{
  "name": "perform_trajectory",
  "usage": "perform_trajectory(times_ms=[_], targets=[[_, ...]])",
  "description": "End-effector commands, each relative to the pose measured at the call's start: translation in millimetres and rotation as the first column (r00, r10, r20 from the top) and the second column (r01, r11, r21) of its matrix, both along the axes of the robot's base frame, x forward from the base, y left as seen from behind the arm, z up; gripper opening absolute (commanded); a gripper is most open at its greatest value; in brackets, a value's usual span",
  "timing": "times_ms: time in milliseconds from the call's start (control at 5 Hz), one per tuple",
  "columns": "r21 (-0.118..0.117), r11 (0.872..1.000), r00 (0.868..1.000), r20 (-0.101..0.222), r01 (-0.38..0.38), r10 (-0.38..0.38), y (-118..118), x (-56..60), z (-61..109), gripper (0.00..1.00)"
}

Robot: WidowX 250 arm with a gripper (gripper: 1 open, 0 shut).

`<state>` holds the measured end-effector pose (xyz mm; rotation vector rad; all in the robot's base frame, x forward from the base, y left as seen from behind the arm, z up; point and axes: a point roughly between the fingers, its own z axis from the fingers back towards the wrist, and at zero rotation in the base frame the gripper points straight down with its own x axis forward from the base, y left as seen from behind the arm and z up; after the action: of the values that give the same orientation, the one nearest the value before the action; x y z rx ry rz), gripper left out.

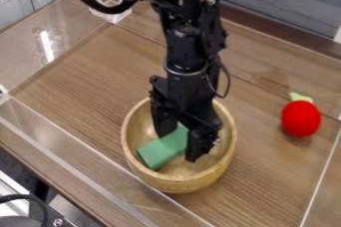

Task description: Remove the green block from inside the wooden bowl and put it on the table

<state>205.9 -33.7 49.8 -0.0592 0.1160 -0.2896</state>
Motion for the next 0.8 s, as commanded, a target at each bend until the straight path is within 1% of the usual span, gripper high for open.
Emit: perform_trajectory(times_ms=[0, 200, 600], targets=[[-0.007, 1.000, 0.999, 0.039, -0.006, 0.006, -3.7, 8.4, 8.7, 1.00], [-0.008, 1.000, 0.999, 0.037, -0.011, 0.011, -3.8, 8.8, 9.1, 1.00], [-0.005, 1.000, 0.999, 0.035, -0.007, 0.007, -1.9, 8.6, 2.5, 1.00]])
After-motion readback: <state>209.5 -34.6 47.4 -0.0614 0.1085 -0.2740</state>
